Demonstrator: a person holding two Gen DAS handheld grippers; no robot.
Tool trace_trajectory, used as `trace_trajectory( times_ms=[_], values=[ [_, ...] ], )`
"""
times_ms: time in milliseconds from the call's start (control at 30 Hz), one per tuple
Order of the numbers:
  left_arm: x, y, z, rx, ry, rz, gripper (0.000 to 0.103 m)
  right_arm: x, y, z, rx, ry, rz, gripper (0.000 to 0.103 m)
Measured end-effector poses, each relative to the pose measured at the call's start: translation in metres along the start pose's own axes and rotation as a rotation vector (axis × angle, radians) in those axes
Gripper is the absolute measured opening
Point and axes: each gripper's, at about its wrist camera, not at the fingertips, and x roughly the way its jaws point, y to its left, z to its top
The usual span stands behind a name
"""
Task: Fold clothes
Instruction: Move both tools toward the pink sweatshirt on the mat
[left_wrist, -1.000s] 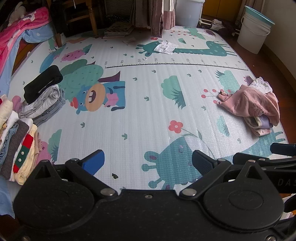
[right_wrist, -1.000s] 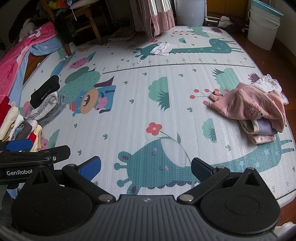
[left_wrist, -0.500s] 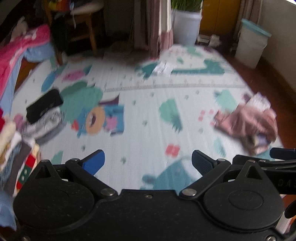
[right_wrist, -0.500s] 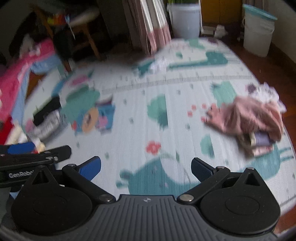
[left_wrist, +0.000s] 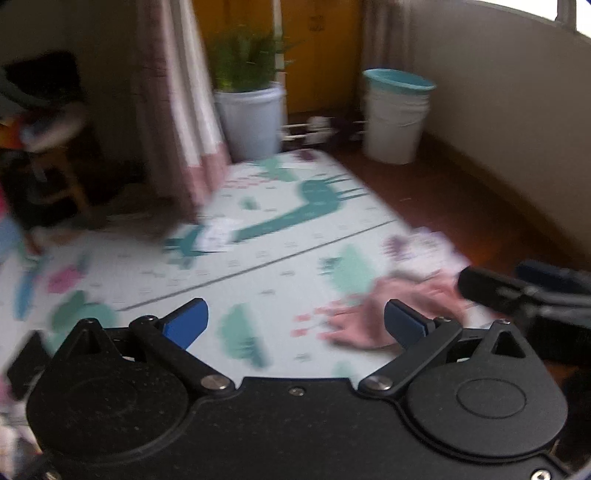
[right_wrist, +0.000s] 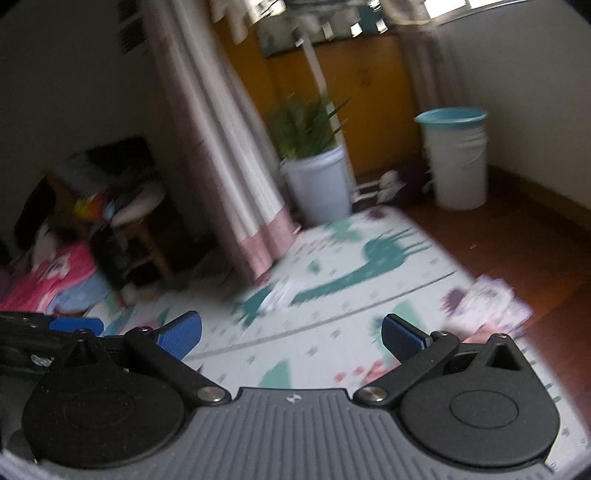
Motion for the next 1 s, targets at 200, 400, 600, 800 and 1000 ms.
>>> trace_trajectory(
  times_ms=[200,400,600,800,1000],
  values=[
    [0.037,-0.019,0.022,-0.063,-0.02,-0.164,0.102,0.008,-0.059,0.024,0.005,-0.086,-0.073,0.103],
    [0.089,-0.043,0.015,-0.065,-0.015,-0.249,0.102,0.043,-0.114,0.027,-0.014,-0.065,-0.122,0.103],
    [0.173,-0.05,-0.028,-0.108,0.044,-0.331,0.099,0.109,-0.163,0.0,-0.158,0.065,-0.25,0.1],
    [0.242,-0.056,-0.062,-0.136,0.123,-0.381,0.085,0.183,-0.233,-0.061,-0.154,0.203,-0.318,0.083],
    [0.304,-0.073,-0.101,-0.096,0.193,-0.37,0.078,0.232,-0.258,-0.124,-0.343,0.311,-0.383,0.062]
  ],
)
